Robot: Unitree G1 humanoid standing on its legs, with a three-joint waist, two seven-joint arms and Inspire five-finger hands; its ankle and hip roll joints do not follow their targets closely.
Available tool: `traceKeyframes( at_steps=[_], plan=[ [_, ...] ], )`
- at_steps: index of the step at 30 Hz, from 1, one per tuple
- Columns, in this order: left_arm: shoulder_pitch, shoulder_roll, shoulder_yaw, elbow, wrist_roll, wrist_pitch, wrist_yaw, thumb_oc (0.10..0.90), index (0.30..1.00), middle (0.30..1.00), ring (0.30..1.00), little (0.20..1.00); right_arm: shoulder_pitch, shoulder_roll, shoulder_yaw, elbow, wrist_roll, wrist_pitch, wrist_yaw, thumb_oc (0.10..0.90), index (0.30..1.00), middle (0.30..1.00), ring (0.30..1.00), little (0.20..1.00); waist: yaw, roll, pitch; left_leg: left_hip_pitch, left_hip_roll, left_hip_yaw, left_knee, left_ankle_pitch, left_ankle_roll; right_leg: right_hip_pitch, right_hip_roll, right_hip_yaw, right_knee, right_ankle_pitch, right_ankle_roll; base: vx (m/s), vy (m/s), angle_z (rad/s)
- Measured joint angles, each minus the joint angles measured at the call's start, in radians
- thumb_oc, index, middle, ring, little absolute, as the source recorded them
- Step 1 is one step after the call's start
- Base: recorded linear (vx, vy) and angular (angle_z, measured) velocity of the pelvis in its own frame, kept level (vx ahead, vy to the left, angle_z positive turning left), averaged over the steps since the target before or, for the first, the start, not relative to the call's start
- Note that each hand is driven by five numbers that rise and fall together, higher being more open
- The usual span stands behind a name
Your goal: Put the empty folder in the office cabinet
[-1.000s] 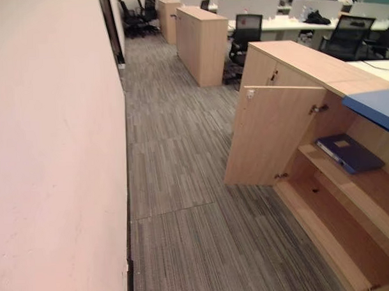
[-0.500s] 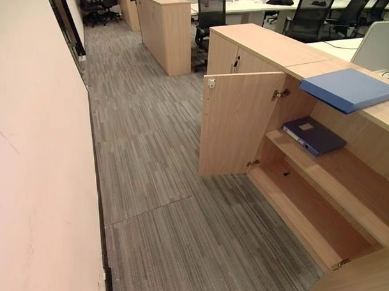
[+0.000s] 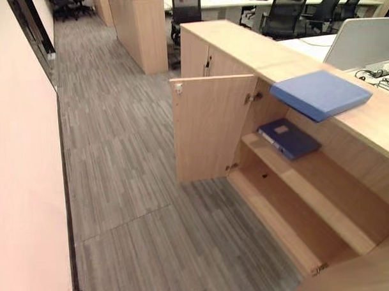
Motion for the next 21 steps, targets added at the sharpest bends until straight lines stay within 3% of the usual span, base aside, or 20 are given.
traceKeyframes(
  at_steps=[1, 2, 3, 4, 6, 8, 10, 11, 12, 13, 15, 17, 18, 19, 20, 21],
  plan=[
    [-0.001, -0.006, -0.002, -0.014, 0.0, 0.0, 0.003, 0.8, 0.9, 0.9, 0.9, 0.9, -0.01, -0.005, 0.003, -0.008, 0.0, 0.001, -0.003, 0.8, 0.9, 0.9, 0.9, 0.9, -0.003, 0.003, -0.002, -0.018, -0.003, -0.011, 0.04, 0.023, -0.013, 0.011, 0.011, 0.014, -0.005, -0.008, -0.01, 0.26, -0.111, -0.42],
    [0.001, -0.013, -0.008, -0.046, 0.0, -0.003, 0.016, 0.8, 0.9, 0.9, 0.9, 0.9, -0.024, -0.006, 0.006, -0.012, 0.0, 0.001, -0.007, 0.8, 0.9, 0.9, 0.9, 0.9, 0.008, 0.001, -0.001, -0.064, -0.005, -0.028, 0.163, 0.062, -0.008, 0.03, 0.031, 0.046, -0.01, -0.025, -0.046, 0.23, -0.085, -0.45],
    [-0.01, -0.012, -0.009, -0.052, -0.001, -0.011, 0.018, 0.8, 0.9, 0.9, 0.9, 0.9, -0.036, 0.0, 0.006, -0.012, 0.0, -0.001, -0.009, 0.8, 0.9, 0.9, 0.9, 0.9, 0.015, -0.014, 0.001, -0.101, -0.022, -0.027, 0.21, 0.052, 0.011, 0.035, 0.036, 0.075, -0.024, -0.048, -0.064, 0.23, -0.021, -0.45],
    [-0.019, -0.011, -0.009, -0.053, -0.001, -0.017, 0.018, 0.8, 0.9, 0.9, 0.9, 0.9, -0.042, 0.008, 0.006, -0.012, 0.0, -0.001, -0.013, 0.8, 0.9, 0.9, 0.9, 0.9, 0.022, -0.03, 0.001, -0.115, -0.042, -0.03, 0.203, 0.03, 0.027, 0.042, 0.034, 0.077, -0.032, -0.024, -0.055, 0.18, 0.056, -0.41],
    [-0.039, -0.013, -0.008, -0.065, -0.003, -0.035, 0.016, 0.8, 0.9, 0.9, 0.9, 0.9, -0.079, 0.025, 0.017, -0.016, -0.001, -0.011, -0.012, 0.8, 0.9, 0.9, 0.9, 0.9, 0.045, -0.075, 0.019, -0.177, -0.113, -0.032, 0.089, 0.001, 0.029, 0.068, 0.029, 0.123, -0.059, -0.025, -0.06, 0.27, 0.116, -0.52],
    [-0.052, -0.014, -0.005, -0.079, -0.01, -0.043, 0.02, 0.8, 0.9, 0.9, 0.9, 0.9, -0.089, 0.032, 0.029, -0.014, -0.02, -0.03, -0.013, 0.8, 0.9, 0.9, 0.9, 0.9, 0.066, -0.103, 0.037, -0.212, -0.168, -0.034, -0.154, 0.008, 0.028, 0.1, 0.029, 0.135, -0.091, -0.018, -0.048, 0.2, 0.121, -0.34],
    [-0.066, -0.017, -0.007, -0.081, -0.011, -0.047, 0.021, 0.8, 0.9, 0.9, 0.9, 0.9, -0.102, 0.031, 0.029, -0.009, -0.029, -0.037, -0.015, 0.8, 0.9, 0.9, 0.9, 0.9, 0.07, -0.096, 0.048, -0.244, -0.2, -0.055, -0.355, 0.102, 0.027, 0.129, 0.045, 0.144, -0.127, -0.029, -0.021, 0.27, 0.152, -0.19],
    [-0.066, -0.02, -0.004, -0.067, -0.009, -0.05, 0.026, 0.8, 0.9, 0.9, 0.9, 0.9, -0.107, 0.032, 0.028, -0.002, -0.03, -0.037, -0.015, 0.8, 0.9, 0.9, 0.9, 0.9, 0.08, -0.077, 0.055, -0.234, -0.21, -0.086, -0.516, 0.168, 0.016, 0.14, 0.054, 0.157, -0.128, -0.036, -0.014, 0.24, 0.082, -0.32],
    [-0.071, -0.023, -0.002, -0.049, -0.009, -0.049, 0.036, 0.8, 0.9, 0.9, 0.9, 0.9, -0.11, 0.029, 0.028, 0.0, -0.03, -0.037, -0.013, 0.8, 0.9, 0.9, 0.9, 0.9, 0.075, -0.074, 0.061, -0.247, -0.212, -0.108, -0.581, 0.213, 0.013, 0.163, 0.061, 0.17, -0.13, -0.048, -0.011, 0.32, 0.121, -0.3],
    [-0.074, -0.026, 0.011, -0.02, -0.011, -0.048, 0.041, 0.8, 0.9, 0.9, 0.9, 0.9, -0.112, 0.029, 0.025, 0.006, -0.03, -0.038, -0.014, 0.8, 0.9, 0.9, 0.9, 0.9, 0.076, -0.054, 0.071, -0.248, -0.212, -0.129, -0.643, 0.244, 0.0, 0.172, 0.07, 0.183, -0.129, -0.054, -0.006, 0.3, 0.149, -0.47],
    [-0.049, -0.037, 0.053, 0.023, -0.039, -0.035, 0.06, 0.8, 0.9, 0.9, 0.9, 0.9, -0.118, 0.023, 0.022, 0.02, -0.03, -0.038, -0.022, 0.8, 0.9, 0.9, 0.9, 0.9, 0.099, -0.031, 0.087, -0.234, -0.212, -0.204, -0.666, 0.274, -0.003, 0.212, 0.075, 0.26, -0.122, -0.059, 0.001, 0.26, 0.131, -1.02],
    [0.025, -0.059, 0.1, 0.049, -0.071, -0.021, 0.075, 0.8, 0.9, 0.9, 0.9, 0.9, -0.1, 0.006, 0.016, 0.039, -0.03, -0.041, -0.025, 0.8, 0.9, 0.9, 0.9, 0.9, 0.116, -0.001, 0.073, -0.185, -0.22, -0.248, -0.66, 0.262, 0.024, 0.245, 0.071, 0.326, -0.121, -0.078, 0.027, 0.32, 0.232, -1.0],
    [0.04, -0.063, 0.092, 0.049, -0.079, -0.02, 0.086, 0.8, 0.9, 0.9, 0.9, 0.9, -0.072, -0.001, 0.016, 0.036, -0.03, -0.043, -0.027, 0.8, 0.9, 0.9, 0.9, 0.9, 0.102, 0.019, 0.062, -0.184, -0.227, -0.247, -0.656, 0.34, 0.046, 0.259, 0.065, 0.322, -0.121, -0.094, 0.047, 0.44, 0.329, -0.25],
    [0.04, -0.059, 0.096, 0.047, -0.09, -0.021, 0.088, 0.8, 0.9, 0.9, 0.9, 0.9, -0.058, 0.002, 0.006, 0.028, -0.029, -0.042, -0.028, 0.8, 0.9, 0.9, 0.9, 0.9, 0.099, 0.007, 0.062, -0.181, -0.24, -0.245, -0.65, 0.365, 0.053, 0.265, 0.044, 0.327, -0.119, -0.106, 0.056, 0.32, 0.268, -0.41],
    [0.056, -0.062, 0.123, 0.046, -0.141, -0.021, 0.09, 0.8, 0.9, 0.9, 0.9, 0.9, -0.054, 0.02, -0.034, 0.054, -0.029, -0.036, -0.027, 0.8, 0.9, 0.9, 0.9, 0.9, 0.133, -0.02, 0.056, -0.141, -0.267, -0.219, -0.658, 0.36, 0.074, 0.261, 0.0, 0.364, -0.088, -0.127, 0.068, 0.2, 0.167, -0.74],
    [0.066, -0.061, 0.129, 0.046, -0.16, -0.019, 0.09, 0.8, 0.9, 0.9, 0.9, 0.9, -0.054, 0.027, -0.036, 0.055, -0.028, -0.033, -0.027, 0.8, 0.9, 0.9, 0.9, 0.9, 0.134, -0.033, 0.05, -0.126, -0.281, -0.2, -0.658, 0.358, 0.092, 0.267, -0.019, 0.372, -0.081, -0.131, 0.076, 0.27, 0.256, -0.86]
  ],
)
